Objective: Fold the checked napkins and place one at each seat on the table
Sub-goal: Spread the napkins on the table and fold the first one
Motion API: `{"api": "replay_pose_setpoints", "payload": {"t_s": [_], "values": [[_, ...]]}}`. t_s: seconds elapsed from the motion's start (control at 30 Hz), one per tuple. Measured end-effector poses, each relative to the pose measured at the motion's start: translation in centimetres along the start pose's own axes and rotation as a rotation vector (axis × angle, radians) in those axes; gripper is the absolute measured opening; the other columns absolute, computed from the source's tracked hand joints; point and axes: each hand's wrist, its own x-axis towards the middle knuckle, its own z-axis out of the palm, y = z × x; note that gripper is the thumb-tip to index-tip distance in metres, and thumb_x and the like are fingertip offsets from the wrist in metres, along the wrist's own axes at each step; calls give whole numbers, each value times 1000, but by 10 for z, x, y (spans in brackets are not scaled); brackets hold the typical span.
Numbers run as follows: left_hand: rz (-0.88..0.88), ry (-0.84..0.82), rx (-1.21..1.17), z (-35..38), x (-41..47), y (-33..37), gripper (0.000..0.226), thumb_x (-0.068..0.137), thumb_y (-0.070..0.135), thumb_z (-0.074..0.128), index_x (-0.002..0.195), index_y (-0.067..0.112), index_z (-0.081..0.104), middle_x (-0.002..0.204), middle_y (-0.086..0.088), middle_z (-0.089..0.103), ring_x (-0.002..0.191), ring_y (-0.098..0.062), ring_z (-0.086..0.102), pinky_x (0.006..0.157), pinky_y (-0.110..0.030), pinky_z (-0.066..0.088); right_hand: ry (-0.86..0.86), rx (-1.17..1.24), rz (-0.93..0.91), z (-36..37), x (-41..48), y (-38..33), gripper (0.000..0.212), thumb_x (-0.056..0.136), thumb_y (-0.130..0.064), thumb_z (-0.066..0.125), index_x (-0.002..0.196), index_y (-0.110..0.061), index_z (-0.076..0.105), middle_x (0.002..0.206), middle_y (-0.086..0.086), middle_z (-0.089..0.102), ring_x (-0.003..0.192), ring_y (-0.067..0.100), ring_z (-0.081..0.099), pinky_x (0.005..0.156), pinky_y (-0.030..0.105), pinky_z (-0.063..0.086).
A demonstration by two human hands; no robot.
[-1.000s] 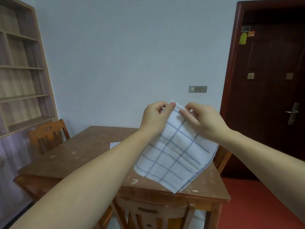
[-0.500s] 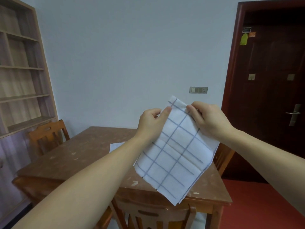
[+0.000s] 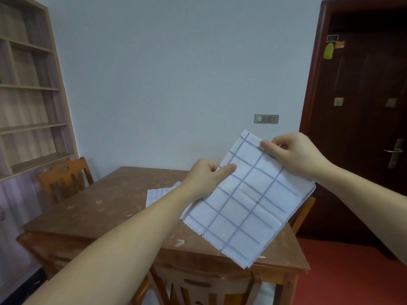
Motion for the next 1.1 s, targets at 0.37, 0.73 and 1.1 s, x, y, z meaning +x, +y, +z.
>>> {"api": "replay_pose_setpoints", "payload": {"t_s": [0.37,0.73,1.1], "values": [[-9,355,-221,3,8,-7,60,90,38,67,54,20,22,53,0,18,49,-16,18,45,-25,18,-195,1187,562,18,-29,15,87,78,-76,40,128,-7,62,131,21,61,120,38,59,104,49,43],[19,477,-123,10,4,-9,62,92,39,63,55,19,17,45,10,11,43,-11,13,41,-20,14,126,499,425,51,-35,3,55,90,-40,66,68,10,60,62,27,63,54,27,62,57,29,43],[-47,246,-94,-1,-7,-11,62,90,42,65,54,20,19,48,2,16,42,-16,18,43,-22,21,122,444,361,45,-30,8,50,93,-36,62,56,-7,45,51,9,40,42,10,41,44,20,33]]}}
